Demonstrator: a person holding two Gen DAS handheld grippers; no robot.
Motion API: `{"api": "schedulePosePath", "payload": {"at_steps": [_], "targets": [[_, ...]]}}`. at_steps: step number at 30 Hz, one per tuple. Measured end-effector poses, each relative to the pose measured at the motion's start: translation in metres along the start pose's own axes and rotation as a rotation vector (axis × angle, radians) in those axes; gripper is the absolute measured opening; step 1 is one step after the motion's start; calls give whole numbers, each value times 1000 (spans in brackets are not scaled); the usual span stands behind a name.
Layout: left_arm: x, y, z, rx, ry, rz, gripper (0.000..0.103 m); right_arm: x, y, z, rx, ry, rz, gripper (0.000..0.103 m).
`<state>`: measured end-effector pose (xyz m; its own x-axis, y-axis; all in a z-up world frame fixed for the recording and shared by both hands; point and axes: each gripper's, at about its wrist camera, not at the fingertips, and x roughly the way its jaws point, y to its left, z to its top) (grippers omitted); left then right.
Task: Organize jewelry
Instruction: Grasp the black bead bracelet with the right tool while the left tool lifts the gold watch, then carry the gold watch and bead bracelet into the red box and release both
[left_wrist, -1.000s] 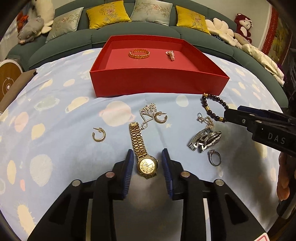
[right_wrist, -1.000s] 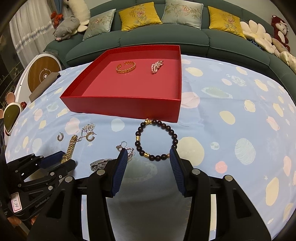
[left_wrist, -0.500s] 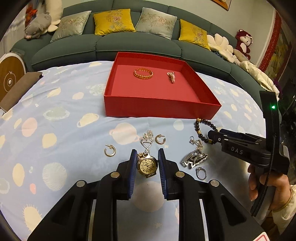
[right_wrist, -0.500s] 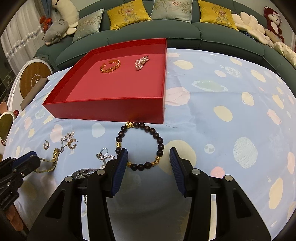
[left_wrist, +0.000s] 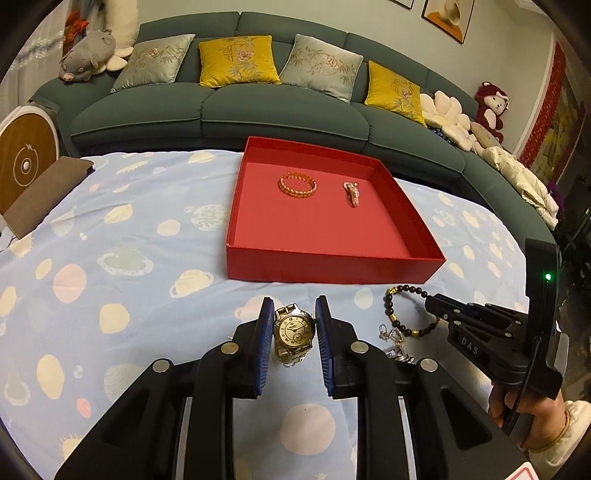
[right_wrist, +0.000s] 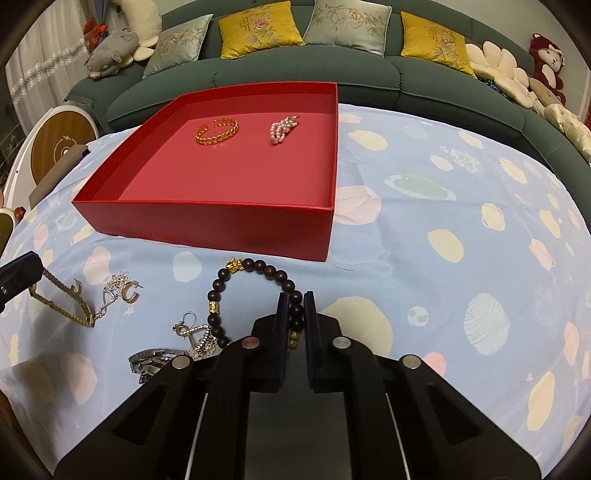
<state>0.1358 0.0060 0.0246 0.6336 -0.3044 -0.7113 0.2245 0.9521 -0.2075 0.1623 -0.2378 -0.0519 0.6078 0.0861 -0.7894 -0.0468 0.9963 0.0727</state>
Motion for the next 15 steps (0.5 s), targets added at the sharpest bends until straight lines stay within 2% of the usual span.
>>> {"api": "schedulePosePath", "payload": {"at_steps": [10, 15], "targets": [[-21, 1, 32, -55, -97, -2, 19, -56, 27, 12, -33, -85, 96, 7], [-28, 4, 41, -67, -121, 2, 19, -74, 35, 20, -36, -116, 134, 7]]}}
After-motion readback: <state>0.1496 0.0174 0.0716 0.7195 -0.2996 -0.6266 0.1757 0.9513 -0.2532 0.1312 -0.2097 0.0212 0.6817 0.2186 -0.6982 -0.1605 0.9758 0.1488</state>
